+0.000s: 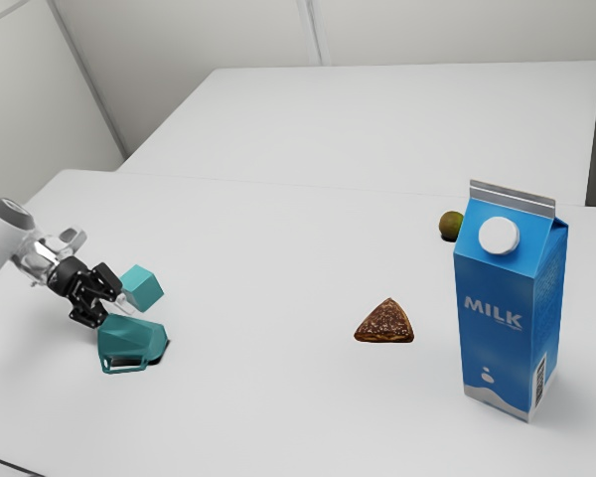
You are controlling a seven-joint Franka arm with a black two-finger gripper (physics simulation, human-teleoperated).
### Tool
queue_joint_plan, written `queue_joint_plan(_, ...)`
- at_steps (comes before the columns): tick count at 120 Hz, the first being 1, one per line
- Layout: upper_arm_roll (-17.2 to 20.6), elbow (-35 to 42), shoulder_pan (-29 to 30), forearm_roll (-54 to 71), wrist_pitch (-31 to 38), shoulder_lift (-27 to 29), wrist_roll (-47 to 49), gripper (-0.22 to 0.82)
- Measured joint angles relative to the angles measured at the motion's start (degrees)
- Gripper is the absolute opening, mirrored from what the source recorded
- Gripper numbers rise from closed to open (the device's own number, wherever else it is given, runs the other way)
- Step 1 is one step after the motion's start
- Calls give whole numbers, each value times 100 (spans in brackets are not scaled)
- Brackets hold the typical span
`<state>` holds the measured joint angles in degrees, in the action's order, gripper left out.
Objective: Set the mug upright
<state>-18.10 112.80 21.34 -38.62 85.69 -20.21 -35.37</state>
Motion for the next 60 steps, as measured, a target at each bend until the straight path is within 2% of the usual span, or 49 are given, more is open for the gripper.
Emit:
queue_joint_plan(28, 0, 87, -29, -26, -72, 144, 47, -5)
queue_joint_plan(60, -12, 127, -214, -16, -105, 356, 88, -15)
